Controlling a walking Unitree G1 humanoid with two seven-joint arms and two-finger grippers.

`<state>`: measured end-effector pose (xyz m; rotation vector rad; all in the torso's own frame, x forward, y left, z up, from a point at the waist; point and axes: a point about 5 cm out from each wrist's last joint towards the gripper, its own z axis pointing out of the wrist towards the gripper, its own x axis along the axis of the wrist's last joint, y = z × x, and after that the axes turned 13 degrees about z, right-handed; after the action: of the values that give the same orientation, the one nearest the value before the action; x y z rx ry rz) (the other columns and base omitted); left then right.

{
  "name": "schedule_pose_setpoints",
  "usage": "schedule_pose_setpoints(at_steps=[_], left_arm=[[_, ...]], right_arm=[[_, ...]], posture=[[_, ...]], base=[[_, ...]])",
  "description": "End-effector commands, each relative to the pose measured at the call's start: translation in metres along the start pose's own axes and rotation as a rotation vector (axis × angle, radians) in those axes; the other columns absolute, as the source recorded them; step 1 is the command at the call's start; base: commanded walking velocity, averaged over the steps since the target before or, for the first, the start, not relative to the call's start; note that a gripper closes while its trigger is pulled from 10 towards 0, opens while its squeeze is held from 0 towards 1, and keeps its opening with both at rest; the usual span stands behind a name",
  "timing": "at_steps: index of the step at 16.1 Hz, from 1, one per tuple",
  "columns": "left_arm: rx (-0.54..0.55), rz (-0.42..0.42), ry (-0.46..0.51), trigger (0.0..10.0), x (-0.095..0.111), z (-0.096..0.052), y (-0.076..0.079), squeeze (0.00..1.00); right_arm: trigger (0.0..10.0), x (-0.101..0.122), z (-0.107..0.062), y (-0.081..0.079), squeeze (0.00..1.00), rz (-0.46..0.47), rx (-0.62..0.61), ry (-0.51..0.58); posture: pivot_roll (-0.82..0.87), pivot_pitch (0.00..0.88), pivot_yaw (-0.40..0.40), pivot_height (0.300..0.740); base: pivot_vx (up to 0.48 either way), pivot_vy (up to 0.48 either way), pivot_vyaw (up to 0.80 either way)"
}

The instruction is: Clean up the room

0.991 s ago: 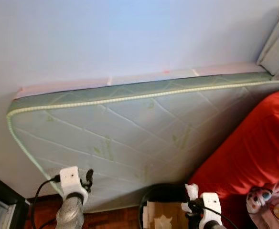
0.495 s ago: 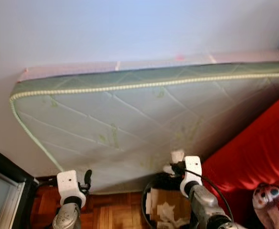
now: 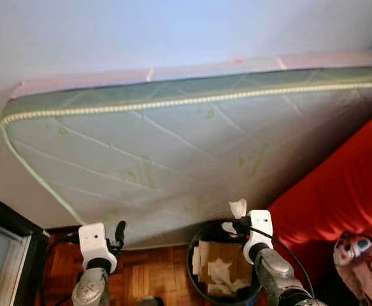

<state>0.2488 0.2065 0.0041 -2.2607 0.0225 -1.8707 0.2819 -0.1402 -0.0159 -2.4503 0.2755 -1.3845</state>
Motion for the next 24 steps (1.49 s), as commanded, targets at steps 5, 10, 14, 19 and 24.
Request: schedule_pose_setpoints(at_steps=[5,10,14,19,24], left_arm=[[0.005,-0.002,-0.015,10.0,-0.004,-0.010,-0.002,0.00],[0.002,0.003,0.006,10.0,0.002,-0.016,-0.002,0.00],[0.006,0.009,0.020,10.0,0.007,-0.019,-0.006,0.00],[-0.005,0.015,0.028,10.0,0.014,-0.022,-0.005,0.00],[0.004,0.009,0.031,10.0,0.019,-0.025,-0.005,0.00]], right_arm=[[10.0,-0.004,-0.003,0.005,0.00,0.011,-0.016,-0.007],[10.0,0.004,0.002,-0.002,0.00,-0.017,0.014,-0.009],[10.0,0.006,0.005,-0.007,0.00,-0.023,0.011,-0.017],[10.0,0.007,0.005,-0.006,0.00,-0.022,0.006,-0.017],[10.0,0.009,0.006,-0.005,0.00,-0.042,-0.009,-0.035]], posture=[[0.14,0.238,-0.004,0.671],[0.15,0.264,-0.001,0.671],[0.17,0.270,0.001,0.658],[0.19,0.291,0.002,0.658],[0.20,0.310,0.000,0.658]], base=[[0.000,0.000,0.00],[0.000,0.000,0.00],[0.000,0.000,0.00],[0.000,0.000,0.00],[0.000,0.000,0.00]])
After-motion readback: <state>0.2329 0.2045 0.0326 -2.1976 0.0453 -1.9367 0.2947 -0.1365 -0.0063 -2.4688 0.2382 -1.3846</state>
